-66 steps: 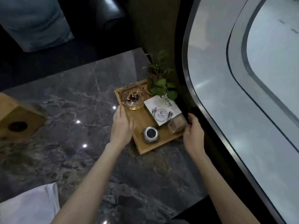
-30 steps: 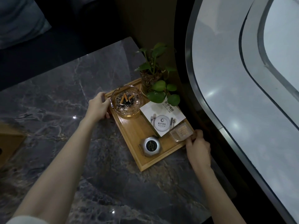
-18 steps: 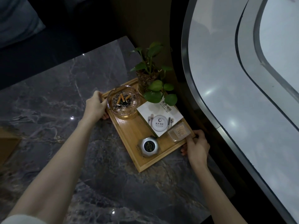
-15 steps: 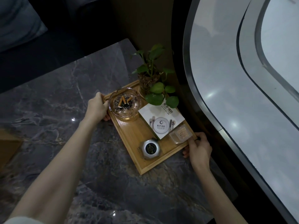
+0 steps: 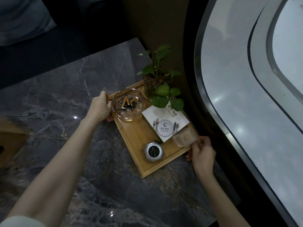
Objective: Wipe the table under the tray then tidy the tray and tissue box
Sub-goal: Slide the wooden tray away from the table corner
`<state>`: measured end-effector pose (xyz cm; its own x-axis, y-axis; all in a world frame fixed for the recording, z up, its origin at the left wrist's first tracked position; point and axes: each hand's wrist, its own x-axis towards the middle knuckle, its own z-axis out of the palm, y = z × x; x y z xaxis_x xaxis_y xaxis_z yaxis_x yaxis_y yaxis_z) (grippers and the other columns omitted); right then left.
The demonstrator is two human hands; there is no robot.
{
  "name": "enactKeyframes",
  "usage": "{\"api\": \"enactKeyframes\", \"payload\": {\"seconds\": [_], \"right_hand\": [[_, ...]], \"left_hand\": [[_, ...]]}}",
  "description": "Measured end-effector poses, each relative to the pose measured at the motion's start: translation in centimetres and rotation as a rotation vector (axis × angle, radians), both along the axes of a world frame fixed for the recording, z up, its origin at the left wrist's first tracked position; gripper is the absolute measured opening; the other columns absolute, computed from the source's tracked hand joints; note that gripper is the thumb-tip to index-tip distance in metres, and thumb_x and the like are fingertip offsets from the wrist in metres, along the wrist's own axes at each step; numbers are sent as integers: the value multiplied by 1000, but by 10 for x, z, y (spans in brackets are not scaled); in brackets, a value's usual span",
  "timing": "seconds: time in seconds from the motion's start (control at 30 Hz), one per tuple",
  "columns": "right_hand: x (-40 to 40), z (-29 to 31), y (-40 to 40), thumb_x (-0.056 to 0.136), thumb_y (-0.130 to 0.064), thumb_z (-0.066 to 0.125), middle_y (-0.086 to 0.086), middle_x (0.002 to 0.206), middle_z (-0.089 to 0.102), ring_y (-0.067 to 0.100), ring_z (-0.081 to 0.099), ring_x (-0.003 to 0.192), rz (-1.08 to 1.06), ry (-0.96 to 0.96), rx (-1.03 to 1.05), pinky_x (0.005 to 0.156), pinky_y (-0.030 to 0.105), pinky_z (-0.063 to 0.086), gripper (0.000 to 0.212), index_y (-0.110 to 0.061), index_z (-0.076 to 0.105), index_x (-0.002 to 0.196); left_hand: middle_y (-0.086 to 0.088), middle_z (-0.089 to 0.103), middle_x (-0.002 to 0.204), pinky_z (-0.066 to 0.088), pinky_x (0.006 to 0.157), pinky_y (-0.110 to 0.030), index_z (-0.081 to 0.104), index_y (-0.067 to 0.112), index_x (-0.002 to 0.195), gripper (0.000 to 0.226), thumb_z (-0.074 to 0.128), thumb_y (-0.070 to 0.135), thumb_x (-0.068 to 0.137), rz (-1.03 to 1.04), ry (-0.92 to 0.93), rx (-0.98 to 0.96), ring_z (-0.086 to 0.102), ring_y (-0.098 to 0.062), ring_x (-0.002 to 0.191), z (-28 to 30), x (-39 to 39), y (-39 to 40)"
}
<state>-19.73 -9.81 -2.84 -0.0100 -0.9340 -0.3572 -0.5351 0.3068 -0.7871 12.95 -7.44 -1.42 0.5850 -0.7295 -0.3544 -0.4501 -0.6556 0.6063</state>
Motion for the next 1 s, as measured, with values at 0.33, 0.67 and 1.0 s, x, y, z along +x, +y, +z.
{"api": "enactKeyframes", "payload": {"seconds": [0.33,0.67,1.0], "right_hand": [[16,14,18,93,-12,48,5,60,61,17,58,40,104,25,-86,35,22,48,3,-13,49,96],[56,26,72,92,-10,48,11,57,63,7,59,40,249,-11,-180,32,11,40,3,-9,51,92],[99,23,152,92,-12,48,14,62,66,12,61,43,280,-31,-178,32,13,42,4,-12,51,89]], "left_hand": [[-8,51,76,42,39,-14,47,6,94,5,43,7,91,64,-148,-42,47,-15,50,28,10,40],[-22,61,90,47,55,-32,48,1,96,11,45,10,91,148,-238,-18,56,-29,66,55,51,127],[-1,46,61,37,35,-22,45,6,91,5,43,10,93,192,-207,4,46,-13,50,58,84,220]]}}
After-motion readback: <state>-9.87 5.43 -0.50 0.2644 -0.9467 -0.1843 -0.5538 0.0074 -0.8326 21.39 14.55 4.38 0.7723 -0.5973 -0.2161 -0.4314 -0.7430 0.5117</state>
